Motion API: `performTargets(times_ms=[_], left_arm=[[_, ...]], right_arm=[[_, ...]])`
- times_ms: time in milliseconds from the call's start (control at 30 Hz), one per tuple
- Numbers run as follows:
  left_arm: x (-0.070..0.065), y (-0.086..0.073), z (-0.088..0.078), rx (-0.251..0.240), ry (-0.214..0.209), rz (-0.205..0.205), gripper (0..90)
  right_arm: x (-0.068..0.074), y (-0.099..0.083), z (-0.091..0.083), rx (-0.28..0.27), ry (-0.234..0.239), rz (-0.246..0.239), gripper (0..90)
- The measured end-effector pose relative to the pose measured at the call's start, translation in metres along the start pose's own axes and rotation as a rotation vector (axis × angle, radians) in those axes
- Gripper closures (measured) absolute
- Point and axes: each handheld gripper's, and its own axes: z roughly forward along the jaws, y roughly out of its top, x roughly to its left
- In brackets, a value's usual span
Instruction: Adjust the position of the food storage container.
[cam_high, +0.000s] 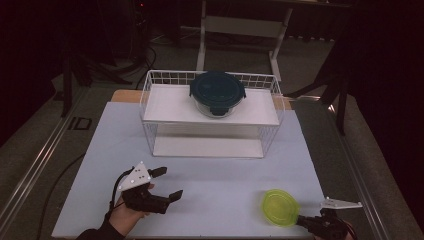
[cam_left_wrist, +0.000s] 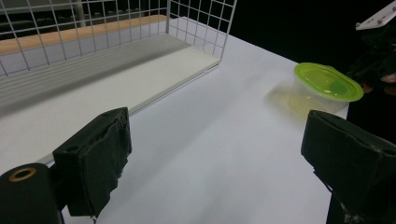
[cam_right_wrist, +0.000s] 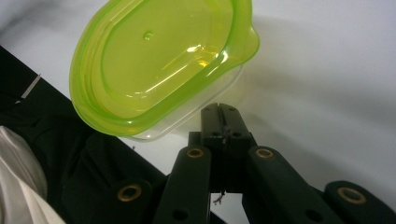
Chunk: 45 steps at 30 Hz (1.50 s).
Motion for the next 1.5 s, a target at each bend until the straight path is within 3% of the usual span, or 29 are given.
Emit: performTargets(times_ms=[300,867,1267,1500], left_arm=[[0.0,0.0,0.0,0.0,0.001,0.001,8.3],[0.0,-0.001,0.0,0.003,-0.001,0.002,8.4],[0.0,-0.001,0.0,0.004,-0.001,0.005,8.4],[0.0,-0.001,0.0,0.005,0.0,0.004,8.4]], right_arm=[[0.005,0.013,0.014,0.015,0.029,-0.014,90.0],[0.021,0.043,0.042,0.053,0.065,-0.086,90.0],[0.023,0.037,0.036,0.055,0.068,-0.075,90.0],[0.024,0.035,0.043,0.075,0.081,-0.069,90.0]])
